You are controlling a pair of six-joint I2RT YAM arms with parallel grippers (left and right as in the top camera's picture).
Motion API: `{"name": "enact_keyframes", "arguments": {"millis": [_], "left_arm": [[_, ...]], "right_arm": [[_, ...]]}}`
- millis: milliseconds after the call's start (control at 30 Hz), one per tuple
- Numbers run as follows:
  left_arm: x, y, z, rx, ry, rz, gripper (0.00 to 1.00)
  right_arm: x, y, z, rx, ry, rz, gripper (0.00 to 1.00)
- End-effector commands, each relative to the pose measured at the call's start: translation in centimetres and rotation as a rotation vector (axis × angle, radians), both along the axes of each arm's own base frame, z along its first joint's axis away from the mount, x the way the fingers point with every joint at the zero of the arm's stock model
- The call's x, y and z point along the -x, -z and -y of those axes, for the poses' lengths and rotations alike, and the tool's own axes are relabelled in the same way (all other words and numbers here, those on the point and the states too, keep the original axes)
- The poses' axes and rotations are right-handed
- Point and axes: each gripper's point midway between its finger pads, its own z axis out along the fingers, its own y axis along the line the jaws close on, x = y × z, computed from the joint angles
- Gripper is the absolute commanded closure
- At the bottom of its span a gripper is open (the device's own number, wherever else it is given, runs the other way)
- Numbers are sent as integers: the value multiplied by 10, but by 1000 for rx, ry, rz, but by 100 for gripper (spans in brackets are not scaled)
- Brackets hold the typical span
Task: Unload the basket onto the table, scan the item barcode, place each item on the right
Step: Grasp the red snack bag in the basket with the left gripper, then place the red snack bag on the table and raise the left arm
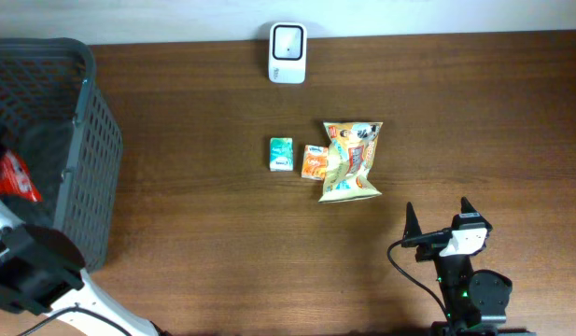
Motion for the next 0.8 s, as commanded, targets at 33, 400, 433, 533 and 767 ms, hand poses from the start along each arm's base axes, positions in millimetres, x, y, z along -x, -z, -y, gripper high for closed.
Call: {"name": "enact_keyframes", "arguments": {"millis": [33,400,433,533,767], "left_arm": [[-36,-174,100,13,392,628,100],[-100,-41,421,-253,1499,64,100],[-102,-16,409,-293,1424,-56,100],[-113,61,416,-230,1391,-236,100],[-107,150,434,-49,1422,-392,18]], "right_arm": [[0,3,0,-2,0,-5,2],[0,3,0,-2,0,-4,2],[0,3,0,-2,0,-4,1],[0,3,0,-2,0,-4,2],[0,3,0,-2,0,-4,2]]}}
